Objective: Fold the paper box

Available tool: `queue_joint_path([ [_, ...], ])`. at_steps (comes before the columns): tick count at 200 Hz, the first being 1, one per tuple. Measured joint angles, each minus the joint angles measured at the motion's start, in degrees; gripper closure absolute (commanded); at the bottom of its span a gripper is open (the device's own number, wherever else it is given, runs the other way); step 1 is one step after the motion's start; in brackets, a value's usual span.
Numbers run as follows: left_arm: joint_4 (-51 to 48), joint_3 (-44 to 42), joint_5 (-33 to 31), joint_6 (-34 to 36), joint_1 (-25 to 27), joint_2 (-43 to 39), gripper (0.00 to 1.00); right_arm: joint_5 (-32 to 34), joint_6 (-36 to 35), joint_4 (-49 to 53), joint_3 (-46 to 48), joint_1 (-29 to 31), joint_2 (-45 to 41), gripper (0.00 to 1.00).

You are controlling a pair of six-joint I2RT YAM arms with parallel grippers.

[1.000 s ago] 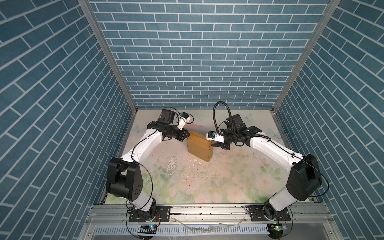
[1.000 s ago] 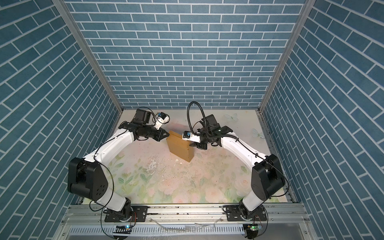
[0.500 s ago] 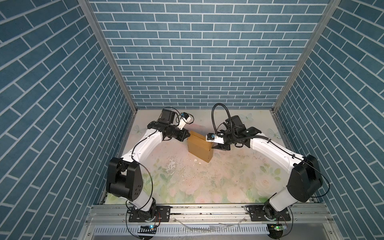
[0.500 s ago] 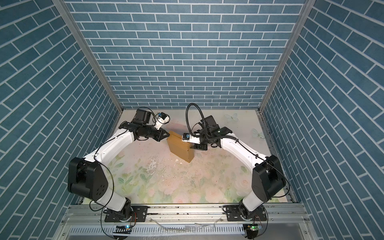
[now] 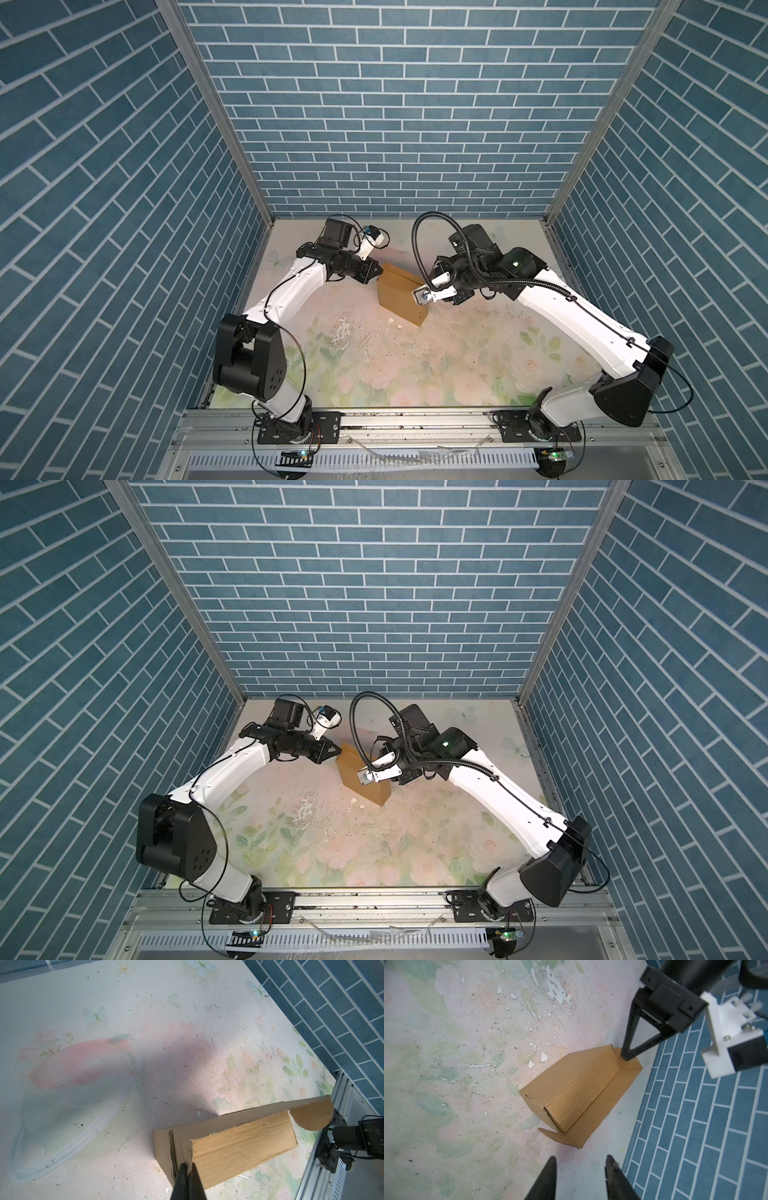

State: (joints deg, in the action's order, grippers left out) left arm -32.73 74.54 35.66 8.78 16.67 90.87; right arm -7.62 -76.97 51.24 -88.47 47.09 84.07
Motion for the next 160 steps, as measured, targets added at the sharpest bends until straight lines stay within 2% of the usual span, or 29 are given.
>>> queue_joint_path([
  [71, 0.3, 0.0, 0.2, 0.5, 0.2, 0.2, 0.98, 9.4, -12.0, 2.8, 1.9, 2.3, 2.5, 0.71],
  [97, 0.3, 0.0, 0.5, 0.5, 0.3, 0.2, 0.98, 10.9, -14.2, 2.2, 3.3, 2.6, 3.0, 0.72],
  [160, 0.4, 0.0, 0.7, 0.5, 0.8, 0.3, 0.99, 11.4, -16.3, -0.1, 3.5, 3.2, 4.3, 0.83],
])
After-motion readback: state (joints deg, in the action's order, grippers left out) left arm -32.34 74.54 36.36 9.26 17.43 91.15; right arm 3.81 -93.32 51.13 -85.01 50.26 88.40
